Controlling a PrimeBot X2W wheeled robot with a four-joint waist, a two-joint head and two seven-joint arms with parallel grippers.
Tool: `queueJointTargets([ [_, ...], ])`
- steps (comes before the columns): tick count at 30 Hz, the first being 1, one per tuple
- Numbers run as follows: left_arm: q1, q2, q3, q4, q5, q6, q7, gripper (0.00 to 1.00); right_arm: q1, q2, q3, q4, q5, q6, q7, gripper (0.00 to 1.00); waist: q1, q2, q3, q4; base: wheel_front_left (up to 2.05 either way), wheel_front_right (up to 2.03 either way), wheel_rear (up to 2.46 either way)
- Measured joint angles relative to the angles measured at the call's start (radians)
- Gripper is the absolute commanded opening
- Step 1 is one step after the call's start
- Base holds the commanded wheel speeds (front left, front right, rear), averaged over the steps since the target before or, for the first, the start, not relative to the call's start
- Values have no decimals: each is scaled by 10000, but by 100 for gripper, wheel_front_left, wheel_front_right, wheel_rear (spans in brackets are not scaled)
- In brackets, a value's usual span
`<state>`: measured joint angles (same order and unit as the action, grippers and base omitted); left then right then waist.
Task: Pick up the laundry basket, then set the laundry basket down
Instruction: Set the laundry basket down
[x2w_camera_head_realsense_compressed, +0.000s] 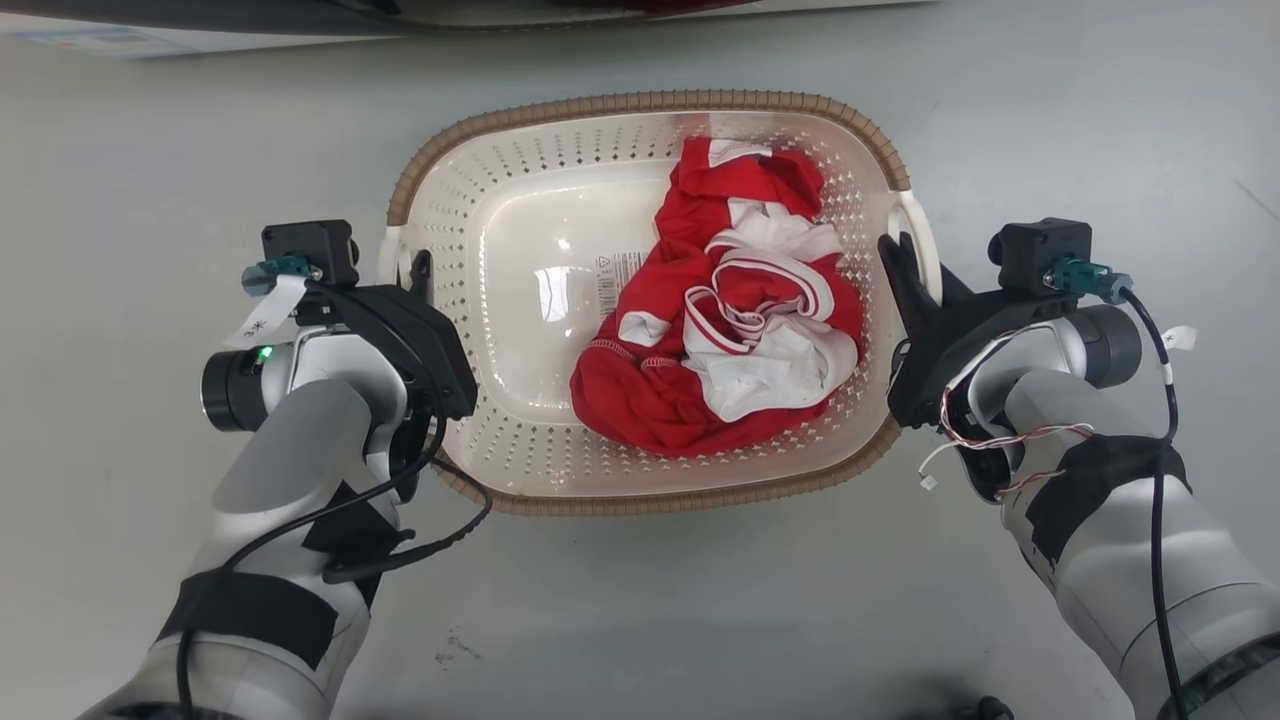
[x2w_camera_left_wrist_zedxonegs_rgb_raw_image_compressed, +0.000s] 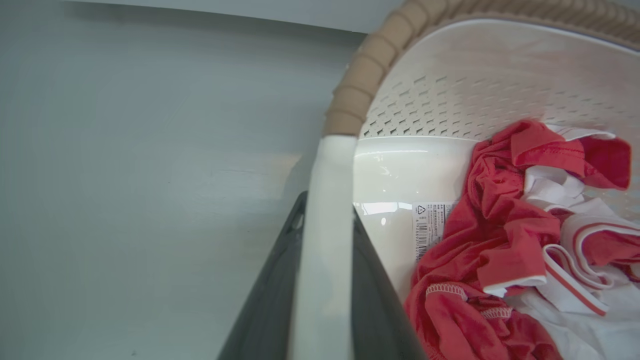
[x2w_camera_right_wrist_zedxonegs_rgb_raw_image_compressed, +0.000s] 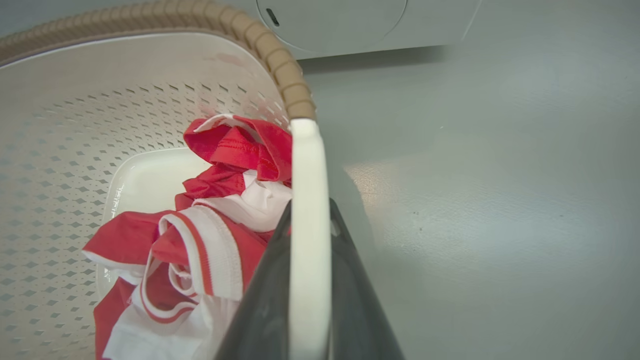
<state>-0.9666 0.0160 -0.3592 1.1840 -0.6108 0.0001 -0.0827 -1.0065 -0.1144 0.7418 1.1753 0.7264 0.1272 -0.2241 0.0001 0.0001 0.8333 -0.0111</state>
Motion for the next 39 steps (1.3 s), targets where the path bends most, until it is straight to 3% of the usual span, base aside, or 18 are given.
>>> queueJointTargets([
  [26, -428, -84, -115, 433, 52, -107, -571, 0, -401, 15, 38, 307, -221, -10, -165, 0, -2, -1, 597, 25, 0, 0, 0],
  [37, -566, -82, -153, 591, 48, -370, -594, 1, -495, 29, 48, 364, -232, -10, -238, 0, -2, -1, 571, 47, 0, 0, 0],
  [38, -567, -82, -146, 598, 36, -370, -594, 53, -500, 29, 56, 362, -238, -10, -238, 45, -2, -1, 566, 50, 0, 0, 0],
  [39, -569, -82, -144, 608, 29, -374, -594, 100, -511, 29, 56, 362, -244, -10, -238, 83, -2, -1, 562, 53, 0, 0, 0],
])
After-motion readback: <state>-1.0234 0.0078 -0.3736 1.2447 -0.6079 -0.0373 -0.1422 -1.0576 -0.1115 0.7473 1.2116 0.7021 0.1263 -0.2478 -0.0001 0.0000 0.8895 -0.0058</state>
